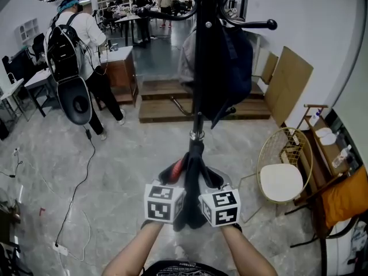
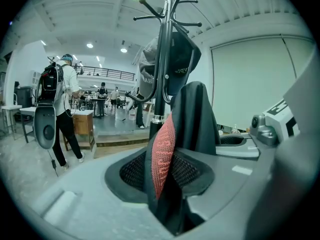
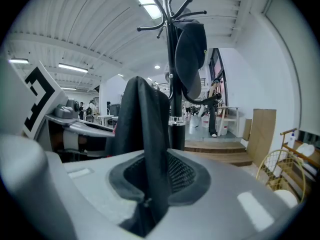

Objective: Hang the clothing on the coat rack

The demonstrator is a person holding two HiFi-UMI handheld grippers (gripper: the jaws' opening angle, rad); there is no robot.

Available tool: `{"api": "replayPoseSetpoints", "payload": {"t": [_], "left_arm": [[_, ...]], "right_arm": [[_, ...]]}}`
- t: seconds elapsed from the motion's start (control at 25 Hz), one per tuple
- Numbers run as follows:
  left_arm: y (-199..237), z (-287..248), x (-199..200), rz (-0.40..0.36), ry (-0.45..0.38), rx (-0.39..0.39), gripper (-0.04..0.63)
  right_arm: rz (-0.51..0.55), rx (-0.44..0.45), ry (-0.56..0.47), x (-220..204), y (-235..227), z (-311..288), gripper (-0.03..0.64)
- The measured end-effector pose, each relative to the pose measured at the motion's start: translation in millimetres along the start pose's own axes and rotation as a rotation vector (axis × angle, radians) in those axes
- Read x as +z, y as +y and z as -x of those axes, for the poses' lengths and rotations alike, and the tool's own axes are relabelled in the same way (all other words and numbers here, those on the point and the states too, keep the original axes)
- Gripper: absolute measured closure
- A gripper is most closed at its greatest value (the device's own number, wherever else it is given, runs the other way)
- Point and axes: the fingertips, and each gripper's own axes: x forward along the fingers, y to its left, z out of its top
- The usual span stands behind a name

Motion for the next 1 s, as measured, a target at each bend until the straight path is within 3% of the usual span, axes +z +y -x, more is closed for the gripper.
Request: {"api": "replayPoseSetpoints", "payload": {"t": [1.0], "left_arm": [[-15.5,43.0,2.4,0.019,-0.031,0.070,0.488]], "right_arm": [[0.008,0.050,-0.019,3.0,18.1,40.7,0.558]]}}
